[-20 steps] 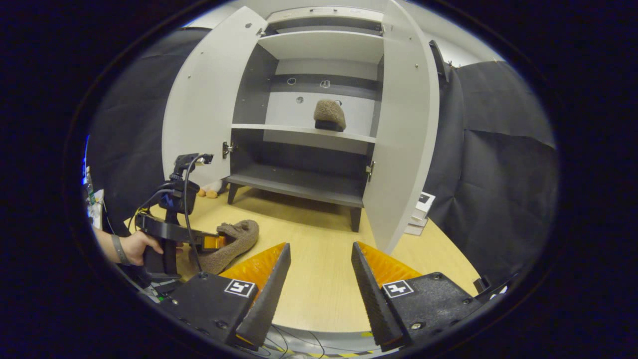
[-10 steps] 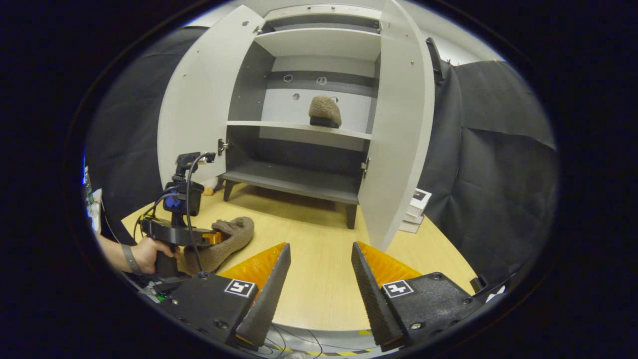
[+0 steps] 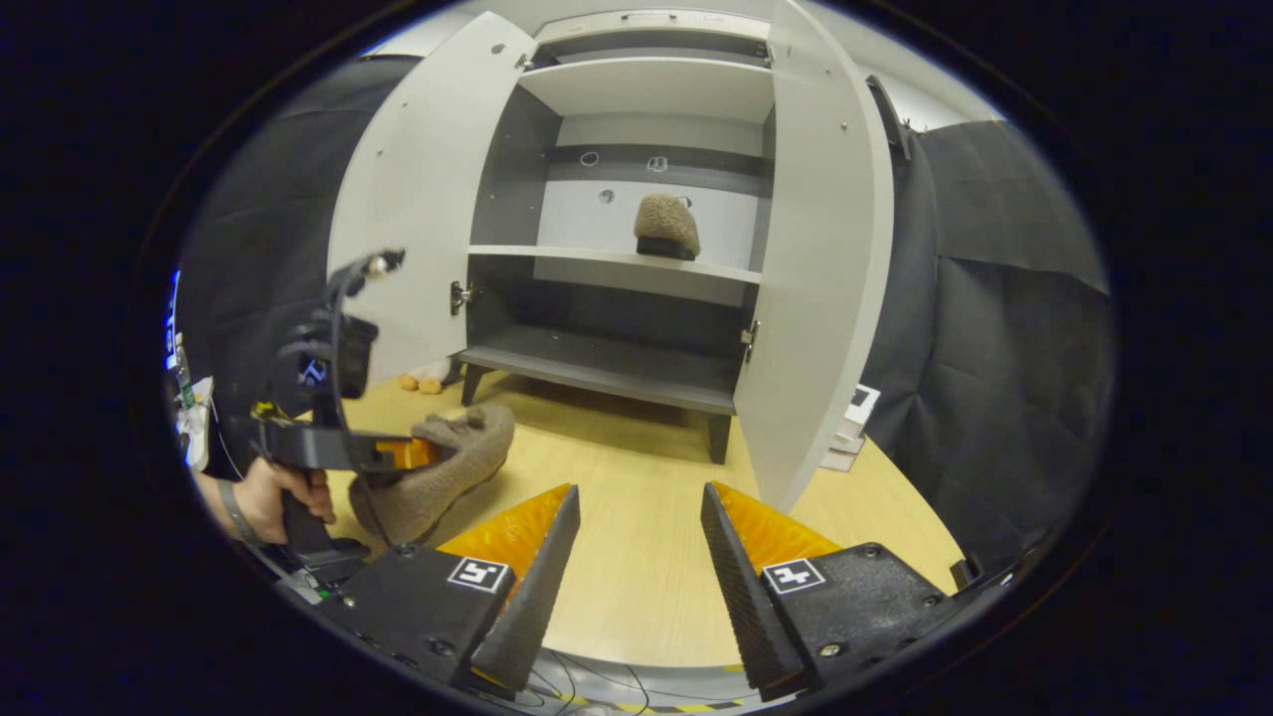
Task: Grab one shoe with the right hand and put it into the shoe cabinet, grab the other shoe with the left hand and put it into the shoe cabinet; then close the right door with the right hand and the left door with the left hand.
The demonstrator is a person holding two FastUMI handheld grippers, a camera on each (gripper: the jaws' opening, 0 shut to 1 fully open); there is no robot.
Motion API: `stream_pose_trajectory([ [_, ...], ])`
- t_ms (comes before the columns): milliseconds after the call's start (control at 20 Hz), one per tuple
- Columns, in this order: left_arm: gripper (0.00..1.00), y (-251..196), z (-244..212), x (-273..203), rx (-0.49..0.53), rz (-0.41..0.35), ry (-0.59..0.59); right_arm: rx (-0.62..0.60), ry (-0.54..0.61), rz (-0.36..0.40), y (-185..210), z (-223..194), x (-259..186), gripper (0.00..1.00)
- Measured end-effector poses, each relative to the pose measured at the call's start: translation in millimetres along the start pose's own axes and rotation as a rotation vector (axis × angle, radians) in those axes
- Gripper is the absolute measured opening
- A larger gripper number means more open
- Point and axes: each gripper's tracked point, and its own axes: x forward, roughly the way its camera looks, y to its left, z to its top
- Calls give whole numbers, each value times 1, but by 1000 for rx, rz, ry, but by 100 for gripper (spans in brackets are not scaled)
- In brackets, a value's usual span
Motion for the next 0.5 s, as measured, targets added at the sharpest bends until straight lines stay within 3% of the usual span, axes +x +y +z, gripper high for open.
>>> stream_pose_trajectory([
  [100,0,-10,54,-21,26,27,-105,3,-4,1,0,1,2,79],
  [250,0,-38,147,-34,24,-15,-232,11,-14,13,5,3,2,80],
  [500,0,-78,294,15,85,-54,-348,11,-38,9,6,5,0,79],
])
